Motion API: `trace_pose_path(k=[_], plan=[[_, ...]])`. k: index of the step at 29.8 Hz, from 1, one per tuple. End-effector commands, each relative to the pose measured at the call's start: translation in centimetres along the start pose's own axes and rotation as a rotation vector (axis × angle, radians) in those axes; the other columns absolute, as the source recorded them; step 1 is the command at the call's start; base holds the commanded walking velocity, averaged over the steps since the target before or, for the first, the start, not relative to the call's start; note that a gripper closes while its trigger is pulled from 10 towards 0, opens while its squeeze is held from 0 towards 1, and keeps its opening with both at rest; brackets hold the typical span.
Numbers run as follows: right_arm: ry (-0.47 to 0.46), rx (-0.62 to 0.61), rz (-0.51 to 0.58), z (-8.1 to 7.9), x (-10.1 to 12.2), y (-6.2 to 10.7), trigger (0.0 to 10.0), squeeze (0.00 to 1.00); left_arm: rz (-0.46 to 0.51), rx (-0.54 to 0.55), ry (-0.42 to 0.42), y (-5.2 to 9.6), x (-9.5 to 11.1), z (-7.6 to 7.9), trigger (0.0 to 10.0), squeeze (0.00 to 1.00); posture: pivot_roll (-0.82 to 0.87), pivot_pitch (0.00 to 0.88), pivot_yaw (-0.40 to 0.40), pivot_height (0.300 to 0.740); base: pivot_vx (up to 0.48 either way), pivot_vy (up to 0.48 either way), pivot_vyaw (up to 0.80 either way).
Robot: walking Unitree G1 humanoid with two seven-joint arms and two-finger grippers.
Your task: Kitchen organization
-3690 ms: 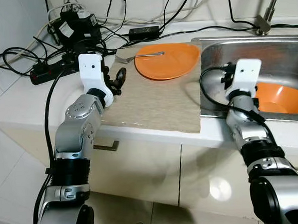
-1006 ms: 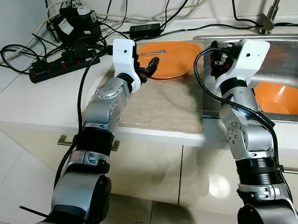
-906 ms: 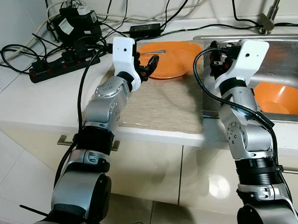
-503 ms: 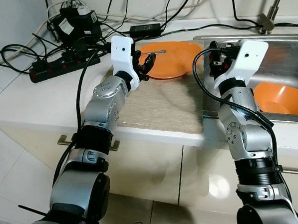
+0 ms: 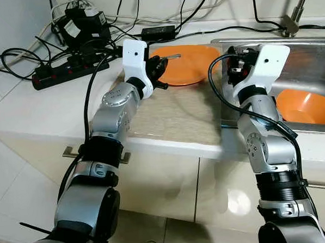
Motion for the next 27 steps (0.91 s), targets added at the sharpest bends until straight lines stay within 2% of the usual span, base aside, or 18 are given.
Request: trace_pose_path(k=[1, 9, 15, 16, 17, 18, 19, 24, 27], plan=[[0.008, 0.009, -0.028, -0.3, -0.7, 0.1, 10.0, 0.0, -0.009, -0.003, -0.022, 0.0, 0.0, -0.2, 0.0, 0.0, -0.07, 0.0, 0.102, 0.74, 0.0, 0.0, 0.0], [0.016, 0.007, -0.038, -0.3, -1.0, 0.2, 10.0, 0.0, 0.007, -0.046, -0.032, 0.0, 0.1, 0.6, 0.0, 0.0, -0.07, 0.0, 0.103, 0.74, 0.0, 0.0, 0.0], [0.021, 0.007, -0.039, -0.3, -1.0, 0.2, 10.0, 0.0, -0.035, -0.039, -0.036, -0.1, -0.5, 0.6, 0.0, 0.0, -0.08, 0.0, 0.105, 0.74, 0.0, 0.0, 0.0], [0.023, 0.008, -0.041, -0.3, -1.0, 0.3, 10.0, 0.0, -0.036, -0.038, -0.029, 0.1, -0.5, 0.5, 3.8, 0.0, -0.08, 0.0, 0.107, 0.74, 0.0, 0.0, 0.0], [0.023, 0.008, -0.041, -0.3, -1.0, 0.3, 10.0, 0.0, -0.036, -0.038, -0.029, 0.1, -0.5, 0.5, 3.8, 0.0, -0.08, 0.0, 0.107, 0.74, 0.0, 0.0, 0.0], [0.028, 0.008, -0.044, -0.2, -1.1, 0.4, 10.0, 0.0, -0.038, -0.022, -0.022, 0.3, -0.7, 0.2, 8.0, 0.0, -0.08, 0.0, 0.109, 0.74, 0.0, 0.0, 0.0], [0.044, 0.01, -0.047, -0.1, -1.2, 0.6, 10.0, 0.0, -0.04, 0.006, -0.011, 0.8, -1.0, -0.6, 10.0, 0.0, -0.08, 0.0, 0.111, 0.74, 0.0, 0.0, 0.0], [0.132, 0.021, -0.047, 0.8, -1.6, 1.6, 10.0, 0.0, -0.059, 0.166, -0.028, 3.6, -2.5, -4.8, 10.0, 0.0, -0.07, 0.0, 0.112, 0.74, 0.0, 0.0, 0.0], [0.137, 0.019, -0.047, 1.1, -1.7, 1.9, 10.0, 0.0, -0.058, 0.207, -0.029, 4.4, -2.7, -5.6, 10.0, 0.0, -0.06, 0.0, 0.108, 0.74, 0.0, 0.0, 0.0]])
Point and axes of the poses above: a point about 5 cm out from each wrist's last joint towards the gripper, its own y axis pointing back from the gripper into the wrist, its own x axis along the axis of the wrist's last joint, z = x × y, the point moved 5 cm from there along -y, pointing out of the wrist towards the gripper, and after that the axes turned 11 degrees about -y, right-handed, at the moved point
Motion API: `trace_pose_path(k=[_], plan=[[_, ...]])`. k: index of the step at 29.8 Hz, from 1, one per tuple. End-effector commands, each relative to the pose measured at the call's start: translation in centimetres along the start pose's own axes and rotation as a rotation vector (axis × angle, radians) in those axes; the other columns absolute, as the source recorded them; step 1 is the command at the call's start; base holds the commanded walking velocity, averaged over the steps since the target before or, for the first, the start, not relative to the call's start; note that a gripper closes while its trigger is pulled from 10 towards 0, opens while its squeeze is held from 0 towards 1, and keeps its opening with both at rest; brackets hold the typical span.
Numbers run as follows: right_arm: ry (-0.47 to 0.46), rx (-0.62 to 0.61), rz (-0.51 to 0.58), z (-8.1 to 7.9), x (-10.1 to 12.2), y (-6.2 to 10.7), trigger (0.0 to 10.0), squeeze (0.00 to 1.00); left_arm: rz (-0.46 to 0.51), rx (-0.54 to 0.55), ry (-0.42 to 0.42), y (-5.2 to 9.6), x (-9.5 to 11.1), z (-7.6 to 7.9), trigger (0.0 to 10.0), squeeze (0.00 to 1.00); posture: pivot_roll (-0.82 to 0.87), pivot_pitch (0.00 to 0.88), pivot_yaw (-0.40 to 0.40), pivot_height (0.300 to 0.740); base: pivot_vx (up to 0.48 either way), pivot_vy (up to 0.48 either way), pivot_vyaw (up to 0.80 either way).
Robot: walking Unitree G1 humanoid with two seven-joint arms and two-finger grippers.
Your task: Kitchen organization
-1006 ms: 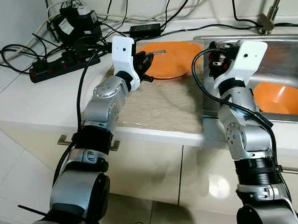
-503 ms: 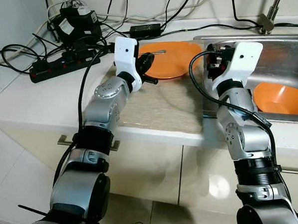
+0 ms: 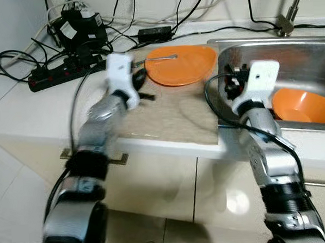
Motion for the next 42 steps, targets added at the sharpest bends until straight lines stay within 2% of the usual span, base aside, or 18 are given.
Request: trace_pose_path(k=[1, 2, 3, 5, 7, 11, 12, 14, 15, 17, 22, 23, 26, 36, 42], plan=[[0.016, 0.043, 0.047, -1.2, 1.1, 0.3, 10.0, 0.0, 0.042, 0.025, -0.044, 0.5, 1.2, -0.3, 10.0, 0.0, -0.05, 0.0, 0.106, 0.74, 0.0, 0.0, 0.0], [0.052, 0.04, 0.061, -0.9, 1.1, 0.9, 10.0, 0.0, 0.05, 0.044, -0.07, 1.6, 0.9, -0.2, 10.0, 0.0, -0.05, 0.0, 0.099, 0.74, 0.0, 0.0, 0.0], [0.052, 0.04, 0.061, -0.9, 1.1, 0.9, 10.0, 0.0, 0.05, 0.044, -0.07, 1.6, 0.9, -0.2, 10.0, 0.0, -0.05, 0.0, 0.099, 0.74, 0.0, 0.0, 0.0], [0.086, 0.045, 0.078, -0.8, 1.2, 1.9, 10.0, 0.0, 0.061, 0.071, -0.082, 3.0, 1.0, 0.0, 10.0, 0.0, -0.04, 0.0, 0.091, 0.74, 0.0, 0.0, 0.0], [0.105, 0.046, 0.086, -0.7, 1.3, 2.2, 10.0, 0.0, 0.064, 0.078, -0.089, 3.4, 1.0, 0.1, 10.0, 0.0, -0.03, 0.0, 0.092, 0.74, 0.0, 0.0, 0.0], [0.162, 0.02, 0.127, 0.5, 1.8, 3.9, 10.0, 0.0, 0.059, 0.099, -0.128, 5.7, 0.2, 0.4, 10.0, 0.0, -0.03, 0.0, 0.085, 0.74, 0.0, 0.0, 0.0], [0.162, 0.02, 0.127, 0.5, 1.8, 3.9, 10.0, 0.0, 0.059, 0.099, -0.128, 5.7, 0.2, 0.4, 10.0, 0.0, -0.03, 0.0, 0.085, 0.74, 0.0, 0.0, 0.0], [0.169, -0.007, 0.142, 0.8, 1.9, 4.7, 10.0, 0.0, 0.059, 0.095, -0.145, 6.7, -0.1, 1.0, 10.0, 0.0, -0.03, 0.0, 0.082, 0.74, 0.0, 0.0, 0.0], [0.169, -0.007, 0.142, 0.8, 1.9, 4.7, 10.0, 0.0, 0.059, 0.095, -0.145, 6.7, -0.1, 1.0, 10.0, 0.0, -0.03, 0.0, 0.082, 0.74, 0.0, 0.0, 0.0], [0.158, -0.026, 0.151, 0.3, 1.9, 5.4, 10.0, 0.0, 0.046, 0.077, -0.14, 7.4, -0.7, 2.2, 10.0, 0.0, -0.04, 0.0, 0.083, 0.74, 0.0, 0.0, 0.0], [0.15, -0.02, 0.152, -0.6, 1.7, 5.8, 10.0, 0.0, 0.023, 0.076, -0.128, 7.3, -1.2, 2.6, 10.0, 0.0, -0.05, 0.0, 0.084, 0.74, 0.0, 0.0, 0.0], [0.147, -0.012, 0.154, -1.1, 1.8, 6.0, 10.0, 0.0, 0.003, 0.078, -0.104, 7.1, -1.4, 2.4, 10.0, 0.0, -0.05, 0.0, 0.086, 0.74, 0.0, 0.0, 0.0], [0.134, -0.002, 0.138, -1.7, 1.5, 6.3, 10.0, 0.0, -0.003, 0.077, -0.112, 6.9, -1.5, 2.4, 10.0, 0.0, -0.05, 0.0, 0.086, 0.74, 0.0, 0.0, 0.0], [0.134, 0.012, 0.107, -2.4, 0.8, 6.1, 10.0, 0.0, 0.011, 0.036, -0.14, 6.2, -0.8, 3.4, 10.0, 0.0, -0.05, 0.0, 0.088, 0.74, 0.0, 0.0, 0.0], [0.117, 0.021, 0.081, -2.8, 0.3, 6.3, 10.0, 0.0, -0.002, 0.018, -0.121, 6.5, -1.2, 4.0, 10.0, 0.0, -0.05, 0.0, 0.083, 0.74, 0.0, 0.0, 0.0]])
Point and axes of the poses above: a point about 5 cm out from each wrist's last joint towards the gripper, its own y axis pointing back from the gripper into the wrist, its own x axis along the axis of the wrist's last joint, z = x × y, the point moved 5 cm from there along -y, pointing out of the wrist towards the gripper, and after that the axes turned 11 degrees about -y, right-handed, at the moved point
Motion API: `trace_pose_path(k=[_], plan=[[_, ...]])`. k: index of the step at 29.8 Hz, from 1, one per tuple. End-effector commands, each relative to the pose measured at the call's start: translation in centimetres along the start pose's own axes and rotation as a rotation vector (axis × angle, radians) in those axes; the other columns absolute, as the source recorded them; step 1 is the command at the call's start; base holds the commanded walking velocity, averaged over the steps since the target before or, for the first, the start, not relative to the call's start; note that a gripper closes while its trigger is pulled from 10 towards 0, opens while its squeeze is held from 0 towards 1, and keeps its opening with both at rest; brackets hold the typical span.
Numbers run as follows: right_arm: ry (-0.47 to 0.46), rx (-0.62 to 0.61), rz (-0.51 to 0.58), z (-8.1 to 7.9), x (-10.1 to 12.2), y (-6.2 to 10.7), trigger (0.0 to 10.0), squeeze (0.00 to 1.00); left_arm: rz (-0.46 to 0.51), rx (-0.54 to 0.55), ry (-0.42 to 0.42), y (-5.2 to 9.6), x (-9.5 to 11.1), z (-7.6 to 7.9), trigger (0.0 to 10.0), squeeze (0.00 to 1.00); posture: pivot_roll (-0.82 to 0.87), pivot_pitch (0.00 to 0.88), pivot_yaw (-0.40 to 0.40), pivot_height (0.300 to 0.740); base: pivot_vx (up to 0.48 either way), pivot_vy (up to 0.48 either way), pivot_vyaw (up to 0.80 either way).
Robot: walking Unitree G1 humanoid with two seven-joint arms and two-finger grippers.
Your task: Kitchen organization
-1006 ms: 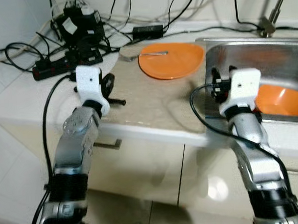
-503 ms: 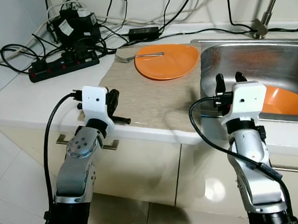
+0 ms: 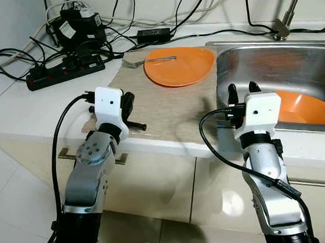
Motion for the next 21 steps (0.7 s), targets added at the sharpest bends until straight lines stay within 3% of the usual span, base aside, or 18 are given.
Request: trace_pose_path(k=[1, 19, 21], plan=[[-0.015, 0.01, -0.019, -0.35, -0.15, 0.11, 10.0, 0.0, -0.015, -0.007, 0.01, 0.25, -0.25, 0.13, 10.0, 0.0, -0.05, 0.0, 0.083, 0.74, 0.0, 0.0, 0.0], [-0.038, 0.03, -0.035, -0.87, -0.49, 0.16, 10.0, 0.0, -0.012, -0.02, -0.027, -0.37, -0.06, 0.33, 10.0, 0.0, -0.06, 0.0, 0.088, 0.74, 0.0, 0.0, -0.71], [-0.023, 0.035, -0.04, -0.97, -0.6, 0.1, 10.0, 0.0, -0.012, -0.017, -0.029, -0.4, -0.03, 0.38, 10.0, 0.0, -0.06, 0.0, 0.087, 0.74, 0.0, 0.0, 0.0]])
Point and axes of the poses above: a point about 5 cm out from each wrist's last joint towards the gripper, its own y axis pointing back from the gripper into the wrist, its own x axis along the axis of the wrist's last joint, z = x × y, the point moved 5 cm from there along -y, pointing out of the wrist towards the gripper, and after that the axes turned 11 degrees about -y, right-handed, at the moved point
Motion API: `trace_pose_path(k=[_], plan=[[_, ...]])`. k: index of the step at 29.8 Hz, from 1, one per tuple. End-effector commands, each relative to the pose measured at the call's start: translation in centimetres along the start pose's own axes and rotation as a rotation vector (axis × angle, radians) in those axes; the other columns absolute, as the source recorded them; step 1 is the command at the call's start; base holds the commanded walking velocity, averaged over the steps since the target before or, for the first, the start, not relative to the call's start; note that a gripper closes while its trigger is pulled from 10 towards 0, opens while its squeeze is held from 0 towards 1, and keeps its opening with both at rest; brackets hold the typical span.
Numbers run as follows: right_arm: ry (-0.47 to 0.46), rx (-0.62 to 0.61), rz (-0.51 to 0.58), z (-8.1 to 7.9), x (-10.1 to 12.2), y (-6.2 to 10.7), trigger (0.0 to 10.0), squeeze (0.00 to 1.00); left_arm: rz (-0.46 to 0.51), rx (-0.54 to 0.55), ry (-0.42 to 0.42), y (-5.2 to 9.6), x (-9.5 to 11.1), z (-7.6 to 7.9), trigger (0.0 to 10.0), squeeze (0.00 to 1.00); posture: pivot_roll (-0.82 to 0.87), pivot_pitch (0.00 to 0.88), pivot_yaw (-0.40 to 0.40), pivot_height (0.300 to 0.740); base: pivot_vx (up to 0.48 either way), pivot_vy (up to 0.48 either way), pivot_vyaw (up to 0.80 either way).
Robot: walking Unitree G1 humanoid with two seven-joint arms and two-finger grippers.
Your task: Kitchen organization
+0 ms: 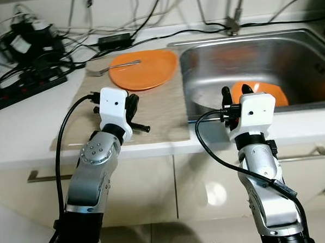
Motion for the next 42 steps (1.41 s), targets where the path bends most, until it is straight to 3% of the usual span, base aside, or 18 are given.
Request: trace_pose_path(k=[1, 17, 34, 42], plan=[[0.015, 0.02, -0.012, -0.5, -0.2, -0.1, 10.0, 0.0, -0.012, 0.007, -0.012, 0.0, -0.2, -0.1, 10.0, 0.0, -0.05, 0.0, 0.085, 0.74, 0.0, 0.0, 0.0], [0.028, 0.044, -0.004, -0.8, -0.1, -0.2, 10.0, 0.0, -0.004, 0.046, 0.017, 0.1, 0.0, -0.1, 10.0, 0.0, -0.04, 0.0, 0.074, 0.74, 0.0, 0.0, 0.0], [0.03, 0.057, -0.012, -1.1, -0.4, -0.2, 10.0, 0.0, 0.0, 0.053, 0.022, -0.1, 0.2, 0.1, 10.0, 0.0, -0.05, 0.0, 0.073, 0.74, 0.344, 0.324, 0.0], [0.027, 0.055, -0.011, -1.1, -0.4, -0.3, 10.0, 0.0, 0.005, 0.0, -0.026, -0.2, 0.3, 1.1, 10.0, 0.0, -0.05, 0.0, 0.079, 0.74, 0.328, 0.0, 0.0]])
Point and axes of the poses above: a point about 5 cm out from each wrist's last joint towards the gripper, its own y axis pointing back from the gripper into the wrist, its own x axis along the axis of the wrist's last joint, z = x × y, the point moved 5 cm from there along -y, pointing out of the wrist towards the gripper, and after that the axes turned 11 degrees about -y, right-handed, at the moved point
